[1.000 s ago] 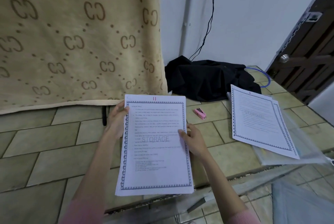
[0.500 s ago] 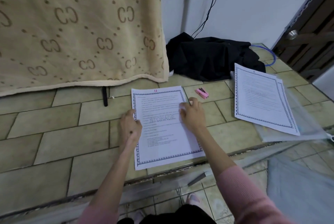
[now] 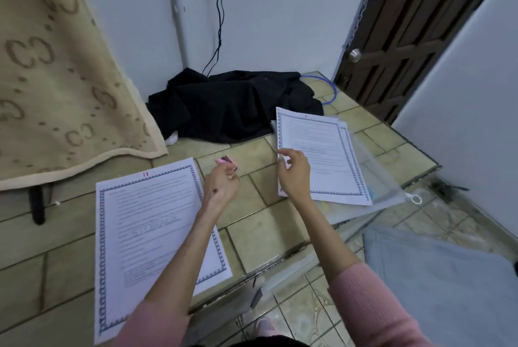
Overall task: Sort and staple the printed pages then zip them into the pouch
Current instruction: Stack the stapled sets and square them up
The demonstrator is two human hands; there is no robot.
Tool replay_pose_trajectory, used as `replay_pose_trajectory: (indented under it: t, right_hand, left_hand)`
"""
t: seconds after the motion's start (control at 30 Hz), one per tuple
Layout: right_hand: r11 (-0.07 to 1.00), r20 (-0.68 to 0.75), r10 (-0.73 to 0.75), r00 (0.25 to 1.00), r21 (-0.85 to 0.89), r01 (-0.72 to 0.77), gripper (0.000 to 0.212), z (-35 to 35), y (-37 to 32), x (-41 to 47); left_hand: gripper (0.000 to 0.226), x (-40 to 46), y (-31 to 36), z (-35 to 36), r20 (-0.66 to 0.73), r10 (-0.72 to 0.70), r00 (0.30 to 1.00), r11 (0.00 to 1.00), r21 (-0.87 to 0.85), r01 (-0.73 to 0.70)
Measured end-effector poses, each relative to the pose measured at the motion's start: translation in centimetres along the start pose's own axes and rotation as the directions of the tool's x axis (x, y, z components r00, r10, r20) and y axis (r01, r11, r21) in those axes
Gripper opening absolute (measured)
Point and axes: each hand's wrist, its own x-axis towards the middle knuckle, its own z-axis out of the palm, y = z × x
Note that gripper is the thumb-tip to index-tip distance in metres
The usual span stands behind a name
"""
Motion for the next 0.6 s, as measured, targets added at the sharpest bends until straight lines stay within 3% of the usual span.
replay_pose_trajectory:
  t: [0.07, 0.17, 0.27, 0.43, 0.6]
  right_hand:
    - [0.982, -0.057, 0.132, 0.99, -0.13, -0.139, 0.029, -2.8, 2.2, 2.1]
    - [0.864, -0.098, 0.335, 0.937, -0.366, -0.347, 0.04, -6.2, 5.3, 4.1]
    - [0.779, -0.084, 0.491, 0.867, -0.404, -0.48, 0.049, -8.4, 7.1, 5.0]
    - [0.796, -0.041, 0.499, 0.866, -0.373, -0.476, 0.061, -9.1, 8.4, 5.4]
    - [0.827, -0.043, 0.47, 0.882, -0.329, -0.457, 0.071, -10.0, 9.2, 5.5]
  left_hand:
    - [0.036, 1.2, 2.2, 2.9, 0.082, -0.061, 0.995, 0.998, 0.0, 0.062]
    - [0.04, 2.4, 4.4, 6.2, 0.122, -0.118, 0.985, 0.992, 0.05, 0.113]
    - [0.045, 3.4, 5.6, 8.4, 0.134, -0.138, 0.981, 0.99, 0.031, 0.135]
    - [0.032, 4.1, 6.4, 10.3, 0.139, -0.11, 0.984, 0.994, -0.012, 0.113]
    - [0.028, 2.8, 6.6, 11.3, -0.098, 0.043, 0.994, 0.997, -0.066, -0.049]
